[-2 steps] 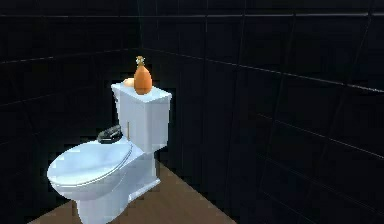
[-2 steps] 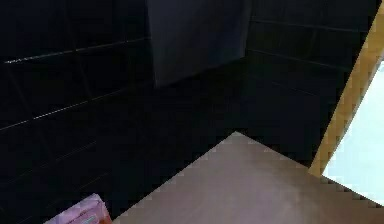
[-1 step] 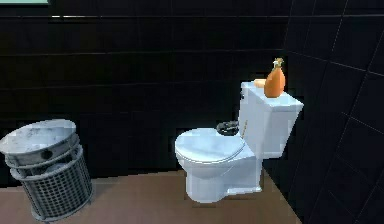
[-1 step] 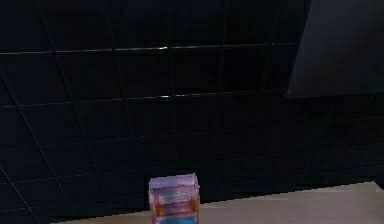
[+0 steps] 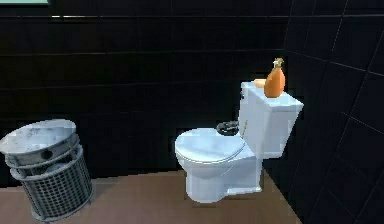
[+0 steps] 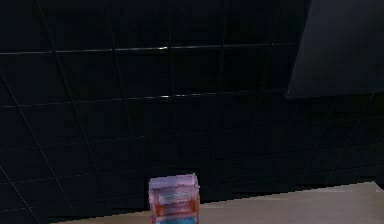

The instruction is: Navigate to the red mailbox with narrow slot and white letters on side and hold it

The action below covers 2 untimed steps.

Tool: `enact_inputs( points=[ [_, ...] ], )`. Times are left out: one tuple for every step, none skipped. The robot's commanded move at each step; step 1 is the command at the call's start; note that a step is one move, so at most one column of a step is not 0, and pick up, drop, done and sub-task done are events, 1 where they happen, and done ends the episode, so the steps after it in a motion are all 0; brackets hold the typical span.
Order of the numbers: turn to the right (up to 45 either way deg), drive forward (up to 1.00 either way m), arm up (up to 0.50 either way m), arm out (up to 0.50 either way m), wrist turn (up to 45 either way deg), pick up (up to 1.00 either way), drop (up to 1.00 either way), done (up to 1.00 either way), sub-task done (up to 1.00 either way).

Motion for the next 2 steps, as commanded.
enact_inputs(
  points=[
    [0.0,0.00,0.00,0.50,0.0,0.00,0.00,0.00,0.00],
    [0.0,0.00,0.00,0.00,45.0,0.00,0.00,0.00,0.00]
  ],
)
